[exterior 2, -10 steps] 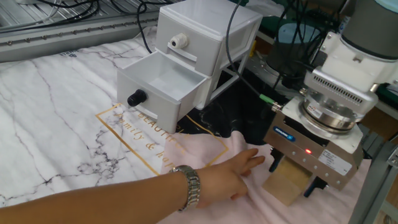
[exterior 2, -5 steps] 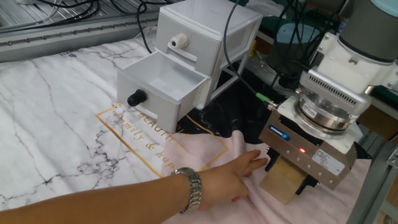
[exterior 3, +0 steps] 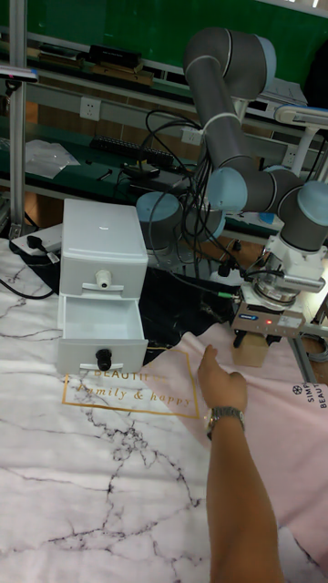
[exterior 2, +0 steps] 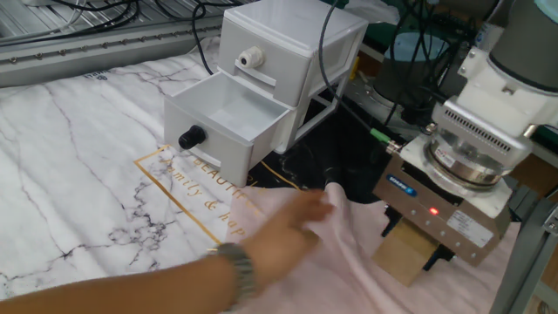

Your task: Put things in the drawer

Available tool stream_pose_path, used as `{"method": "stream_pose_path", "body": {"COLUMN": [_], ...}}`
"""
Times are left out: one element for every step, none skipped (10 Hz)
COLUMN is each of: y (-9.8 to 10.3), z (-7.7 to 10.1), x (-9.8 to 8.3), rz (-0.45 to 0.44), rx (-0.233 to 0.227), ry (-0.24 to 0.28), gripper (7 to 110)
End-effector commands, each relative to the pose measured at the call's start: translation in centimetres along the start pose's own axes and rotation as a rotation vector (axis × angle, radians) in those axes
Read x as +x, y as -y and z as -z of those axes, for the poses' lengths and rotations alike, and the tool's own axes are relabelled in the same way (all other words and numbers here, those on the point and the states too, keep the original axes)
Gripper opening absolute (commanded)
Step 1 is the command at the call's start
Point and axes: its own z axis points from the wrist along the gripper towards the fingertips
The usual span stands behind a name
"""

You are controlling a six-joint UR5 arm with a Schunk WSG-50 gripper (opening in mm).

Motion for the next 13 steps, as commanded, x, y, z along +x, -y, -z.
{"method": "stream_pose_path", "body": {"y": [-1.3,-1.1,-0.8,-0.5,0.1,-1.1,-1.7,-1.4,-0.9,-0.2,0.2,1.3,2.8], "z": [2.9,4.2,4.6,4.5,3.5,2.2,0.8,0.3,1.5,2.9,4.4,5.8,7.0], "x": [2.4,3.0,2.7,2.3,0.9,0.5,0.0,-0.6,-1.3,-1.6,-0.7,0.3,1.4], "rz": [0.051,0.092,0.117,0.131,0.141,0.135,0.129,0.155,0.186,0.190,0.174,0.168,0.174], "rx": [-0.054,-0.055,-0.048,-0.053,-0.043,-0.072,-0.092,-0.110,-0.143,-0.132,-0.138,-0.137,-0.131], "ry": [-0.109,-0.131,-0.137,-0.160,-0.133,-0.121,-0.121,-0.146,-0.179,-0.167,-0.167,-0.177,-0.187], "gripper": [7,7,7,7,7,7,7,7,7,7,7,7,7]}}
